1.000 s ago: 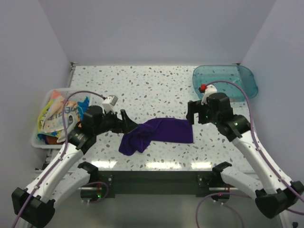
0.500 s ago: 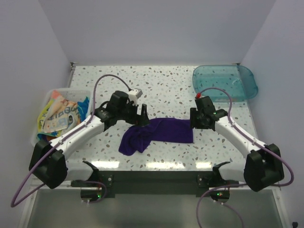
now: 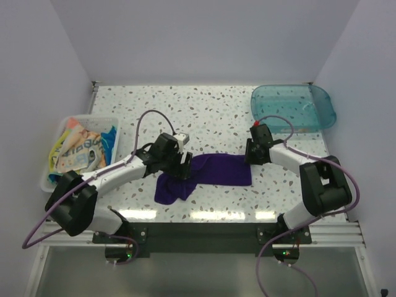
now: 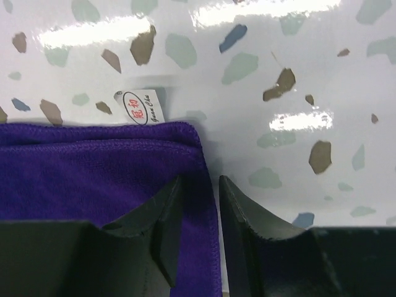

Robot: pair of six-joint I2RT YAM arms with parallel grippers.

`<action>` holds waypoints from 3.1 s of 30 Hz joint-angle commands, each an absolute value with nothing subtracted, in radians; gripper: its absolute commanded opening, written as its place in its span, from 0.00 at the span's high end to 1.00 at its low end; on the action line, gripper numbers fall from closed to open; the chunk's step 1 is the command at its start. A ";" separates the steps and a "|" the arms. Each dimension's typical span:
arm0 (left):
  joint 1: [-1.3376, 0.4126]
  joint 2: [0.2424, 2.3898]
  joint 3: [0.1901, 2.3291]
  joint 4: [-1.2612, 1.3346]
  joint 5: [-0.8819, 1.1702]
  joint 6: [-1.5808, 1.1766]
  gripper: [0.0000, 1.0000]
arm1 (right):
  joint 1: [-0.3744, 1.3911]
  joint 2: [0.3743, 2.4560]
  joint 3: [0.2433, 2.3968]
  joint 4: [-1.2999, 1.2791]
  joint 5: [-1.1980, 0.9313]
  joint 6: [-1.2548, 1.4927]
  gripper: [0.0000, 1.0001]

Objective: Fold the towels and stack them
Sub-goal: Flatten out the crumpled towel

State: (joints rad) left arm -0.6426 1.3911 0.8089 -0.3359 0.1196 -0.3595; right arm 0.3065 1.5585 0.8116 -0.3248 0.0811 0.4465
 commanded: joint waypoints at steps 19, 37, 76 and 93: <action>-0.647 0.971 0.709 -0.497 -0.229 -0.522 0.90 | 0.333 1.613 1.126 -0.105 -0.175 0.322 1.00; -1.021 0.905 0.514 -0.305 0.092 -0.600 0.43 | 0.324 1.186 0.630 -0.156 0.095 0.384 0.47; -0.893 1.919 1.249 -0.164 -0.074 -0.394 0.42 | 0.499 1.376 0.713 -0.253 0.028 0.667 0.57; -0.893 1.999 1.167 -0.150 -0.150 -0.445 0.83 | 0.495 1.411 0.566 -0.160 0.064 0.732 0.84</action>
